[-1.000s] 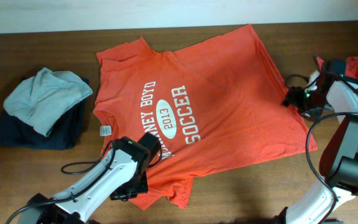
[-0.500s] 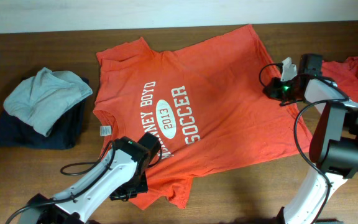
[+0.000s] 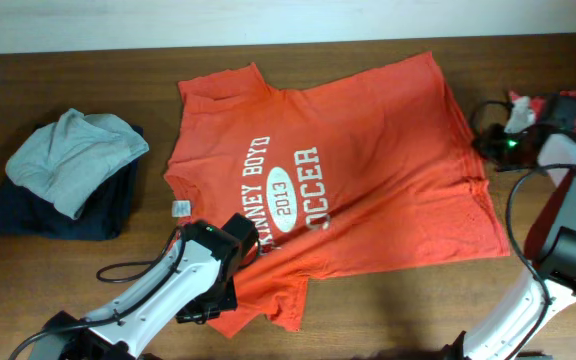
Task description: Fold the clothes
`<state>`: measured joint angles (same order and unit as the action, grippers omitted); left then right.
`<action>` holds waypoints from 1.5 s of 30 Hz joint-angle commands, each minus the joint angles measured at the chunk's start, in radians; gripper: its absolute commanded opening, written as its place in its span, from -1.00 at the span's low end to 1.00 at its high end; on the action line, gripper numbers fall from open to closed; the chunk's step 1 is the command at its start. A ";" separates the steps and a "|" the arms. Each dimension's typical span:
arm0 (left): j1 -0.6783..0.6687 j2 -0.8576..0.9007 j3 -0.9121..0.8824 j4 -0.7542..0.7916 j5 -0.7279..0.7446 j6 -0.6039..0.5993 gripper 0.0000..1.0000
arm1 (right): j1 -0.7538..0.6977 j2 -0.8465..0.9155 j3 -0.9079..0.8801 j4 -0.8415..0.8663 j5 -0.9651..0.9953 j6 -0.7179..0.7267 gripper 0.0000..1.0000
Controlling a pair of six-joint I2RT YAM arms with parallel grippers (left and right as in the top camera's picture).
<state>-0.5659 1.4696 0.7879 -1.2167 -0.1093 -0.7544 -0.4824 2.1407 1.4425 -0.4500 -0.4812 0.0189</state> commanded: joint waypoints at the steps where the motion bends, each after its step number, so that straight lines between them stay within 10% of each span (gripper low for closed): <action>1: 0.006 -0.014 -0.002 -0.008 -0.021 -0.019 -0.99 | -0.031 0.014 0.034 -0.015 -0.058 -0.002 -0.54; 8: 0.006 -0.057 0.181 -0.046 -0.031 0.108 -0.50 | -0.028 -0.027 0.042 -0.061 -0.292 -0.030 -0.34; 12: 0.006 -0.094 0.372 0.167 -0.043 0.334 0.36 | 0.045 -0.060 0.045 -0.076 -0.327 -0.011 -0.32; 23: 0.090 0.383 0.371 0.836 0.043 0.735 -0.43 | 0.217 -0.060 0.045 -0.103 -0.048 0.051 -0.30; 35: 0.283 0.616 0.373 1.061 0.072 0.737 -0.51 | 0.220 -0.058 0.044 -0.069 0.117 0.005 -0.18; 38: 0.320 0.665 0.373 1.090 0.072 0.737 -0.54 | 0.220 -0.057 0.044 -0.065 0.161 0.049 -0.56; 45: 0.399 0.679 0.373 1.107 0.060 0.725 -0.60 | 0.221 -0.056 0.043 -0.057 0.227 0.050 -0.62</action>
<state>-0.2272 2.0621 1.1980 -0.0731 -0.0101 -0.0330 -0.2657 2.1212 1.4681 -0.5121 -0.3367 0.0563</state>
